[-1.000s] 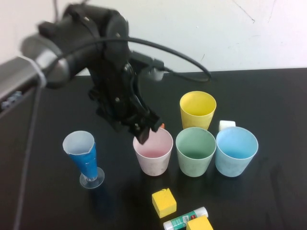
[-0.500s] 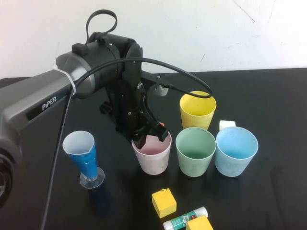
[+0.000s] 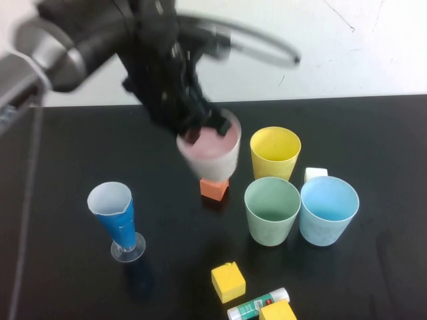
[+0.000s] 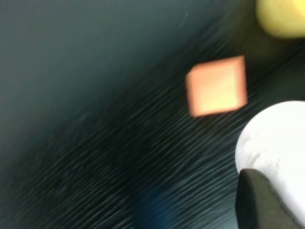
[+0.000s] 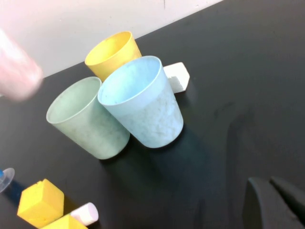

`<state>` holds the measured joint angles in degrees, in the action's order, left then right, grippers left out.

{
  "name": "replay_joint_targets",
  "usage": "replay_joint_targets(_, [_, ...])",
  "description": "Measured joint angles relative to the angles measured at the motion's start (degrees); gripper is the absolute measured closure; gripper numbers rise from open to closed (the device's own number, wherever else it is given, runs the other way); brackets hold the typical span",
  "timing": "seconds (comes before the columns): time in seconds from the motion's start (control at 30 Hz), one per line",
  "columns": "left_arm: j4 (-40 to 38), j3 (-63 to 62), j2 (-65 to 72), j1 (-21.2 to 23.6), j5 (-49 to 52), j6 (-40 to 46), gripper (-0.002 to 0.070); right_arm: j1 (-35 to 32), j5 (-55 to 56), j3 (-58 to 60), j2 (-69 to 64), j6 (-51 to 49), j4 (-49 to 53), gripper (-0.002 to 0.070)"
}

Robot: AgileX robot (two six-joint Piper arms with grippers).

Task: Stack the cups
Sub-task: Place the pink cup on the green cup, then pick up the blue cup

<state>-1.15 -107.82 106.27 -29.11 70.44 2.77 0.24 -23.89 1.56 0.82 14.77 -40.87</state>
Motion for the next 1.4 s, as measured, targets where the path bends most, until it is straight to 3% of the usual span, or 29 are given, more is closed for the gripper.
replay_joint_targets(0.4, [-5.2, -3.8, 0.4, -7.8, 0.8, 1.6, 0.0668, 0.0, 0.0, 0.0, 0.0, 0.6, 0.0, 0.0679])
replay_joint_targets(0.77, [-4.0, -3.8, 7.2, -8.3, 0.7, 1.7, 0.0659, 0.0, 0.0, 0.0, 0.0, 0.6, -0.3, 0.0679])
replay_joint_targets(0.87, [-4.0, -3.8, 8.0, -8.3, 0.1, 1.8, 0.0587, 0.0, 0.0, 0.0, 0.0, 0.6, -0.6, 0.0679])
replay_joint_targets(1.03, [-3.6, -4.1, 8.2, -8.3, -1.3, 1.8, 0.0363, 0.0, 0.2, 0.0, 0.0, 0.7, -0.8, 0.0679])
replay_joint_targets(1.1, [-2.1, -4.8, 8.1, -8.3, -1.4, 1.6, 0.0337, 0.0, 0.2, 0.0, 0.0, 0.7, -0.9, 0.0679])
replay_joint_targets(1.17, [-0.1, -5.2, 7.5, -8.3, -1.4, 1.3, 0.0365, 0.0, 0.2, 0.0, 0.0, 0.8, -1.4, 0.0679])
replay_joint_targets(1.3, [4.4, -5.5, 3.0, -8.3, -1.6, 0.7, 0.0563, 0.0, -0.8, -0.8, 0.0, 1.6, -1.6, 0.0679])
replay_joint_targets(1.4, [5.8, -5.5, -3.0, -8.3, -1.6, 0.7, 0.0644, 0.0, -1.3, -5.7, -0.1, 3.9, -0.6, 0.0679])
